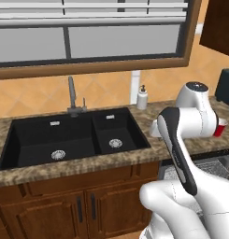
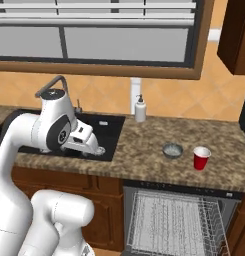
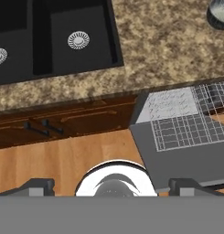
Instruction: Pick up the cup and bowl from the counter, place them in the dishwasher, and close the dishwasher door.
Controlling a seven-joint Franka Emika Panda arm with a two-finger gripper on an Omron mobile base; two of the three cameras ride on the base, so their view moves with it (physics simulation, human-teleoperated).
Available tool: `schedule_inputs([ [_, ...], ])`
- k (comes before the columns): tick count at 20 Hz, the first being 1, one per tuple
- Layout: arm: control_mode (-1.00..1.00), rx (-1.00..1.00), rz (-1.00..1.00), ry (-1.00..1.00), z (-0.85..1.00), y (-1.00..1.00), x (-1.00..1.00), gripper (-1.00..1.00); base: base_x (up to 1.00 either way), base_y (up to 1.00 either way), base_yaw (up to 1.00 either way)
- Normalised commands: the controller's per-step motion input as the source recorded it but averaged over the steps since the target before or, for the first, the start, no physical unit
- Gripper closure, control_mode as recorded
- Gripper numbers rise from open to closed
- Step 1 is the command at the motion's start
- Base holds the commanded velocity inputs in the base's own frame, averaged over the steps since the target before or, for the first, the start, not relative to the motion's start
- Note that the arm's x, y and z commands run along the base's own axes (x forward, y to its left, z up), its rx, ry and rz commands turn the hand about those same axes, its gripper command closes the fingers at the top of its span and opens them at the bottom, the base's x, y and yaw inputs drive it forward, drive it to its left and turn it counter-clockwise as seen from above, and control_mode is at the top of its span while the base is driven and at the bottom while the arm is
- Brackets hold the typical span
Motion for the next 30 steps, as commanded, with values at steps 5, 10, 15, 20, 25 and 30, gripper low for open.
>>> schedule_inputs([
  [5, 1.00, 0.00, 0.00, 0.00, 0.00, 0.00, 0.00, -1.00, -0.14, 0.06, -0.21],
  [10, 1.00, 0.00, 0.00, 0.00, 0.00, 0.00, 0.00, -1.00, -0.14, 0.28, -0.27],
  [15, 1.00, 0.00, 0.00, 0.00, 0.00, 0.00, 0.00, -1.00, -0.07, 0.38, -0.30],
  [20, 1.00, 0.00, 0.00, 0.00, 0.00, 0.00, 0.00, -1.00, -0.10, 0.29, -0.37],
  [25, 1.00, 0.00, 0.00, 0.00, 0.00, 0.00, 0.00, -1.00, -0.05, 0.17, -0.41],
  [30, 1.00, 0.00, 0.00, 0.00, 0.00, 0.00, 0.00, -1.00, 0.00, 0.21, -0.43],
])
